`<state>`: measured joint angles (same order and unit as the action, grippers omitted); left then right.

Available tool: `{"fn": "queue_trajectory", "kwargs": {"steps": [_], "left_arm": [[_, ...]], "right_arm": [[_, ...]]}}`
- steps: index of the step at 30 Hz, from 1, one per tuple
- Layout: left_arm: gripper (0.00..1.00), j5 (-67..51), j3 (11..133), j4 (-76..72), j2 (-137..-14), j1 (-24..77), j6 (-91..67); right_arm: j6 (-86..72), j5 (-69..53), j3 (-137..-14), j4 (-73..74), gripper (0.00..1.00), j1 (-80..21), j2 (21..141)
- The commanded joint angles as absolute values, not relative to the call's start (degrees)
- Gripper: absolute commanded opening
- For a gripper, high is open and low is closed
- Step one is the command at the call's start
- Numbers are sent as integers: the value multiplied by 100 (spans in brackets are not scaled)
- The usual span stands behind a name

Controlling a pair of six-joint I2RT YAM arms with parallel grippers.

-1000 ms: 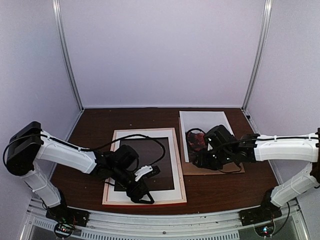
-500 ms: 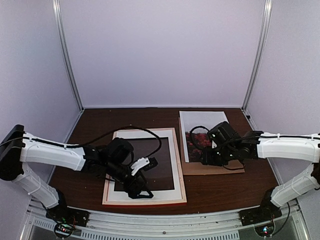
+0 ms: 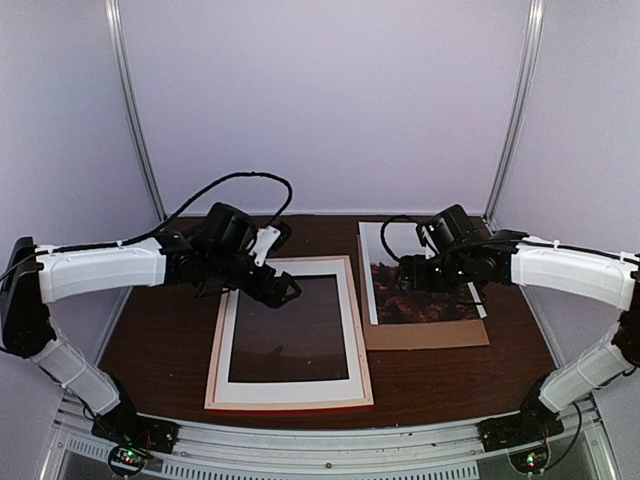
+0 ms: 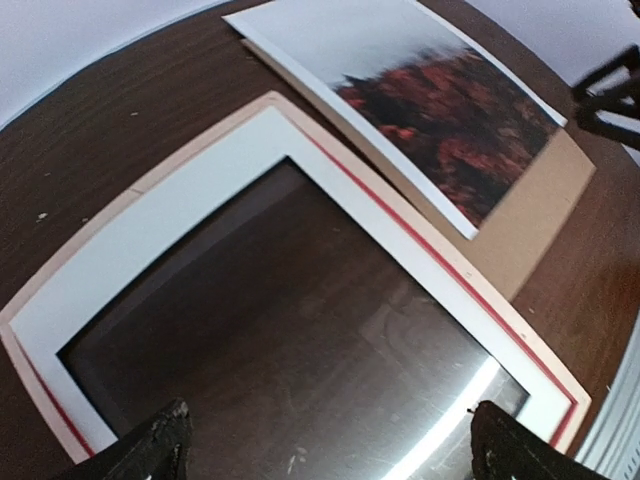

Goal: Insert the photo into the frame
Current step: Press the mat board against the glass panel.

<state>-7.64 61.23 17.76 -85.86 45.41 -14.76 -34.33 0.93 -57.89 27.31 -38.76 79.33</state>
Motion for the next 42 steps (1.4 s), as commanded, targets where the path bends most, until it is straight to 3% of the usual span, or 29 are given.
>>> {"fn": "queue_trajectory", "kwargs": {"steps": [1,12,22,33,42], "left_arm": [[98,-350,6616,2062,-9040,3991,-1755],[98,-845,7978,2203,-10721,3033,-1887],[98,-1187,8896,2302,-12039,2865,-1898],[97,-1348,8605,2085,-12281,2865,-2010],[97,-1302,8078,1819,-11671,2865,-2070]], "right_arm": [[-2909,138,-6124,2784,82,-3674,8215],[-2497,-170,-6684,2636,82,-3302,8990],[-2539,-335,-6732,2611,82,-3140,9255],[-2577,-365,-6602,2599,81,-3111,9241],[-2567,-288,-6417,2761,82,-2786,8964]]}}
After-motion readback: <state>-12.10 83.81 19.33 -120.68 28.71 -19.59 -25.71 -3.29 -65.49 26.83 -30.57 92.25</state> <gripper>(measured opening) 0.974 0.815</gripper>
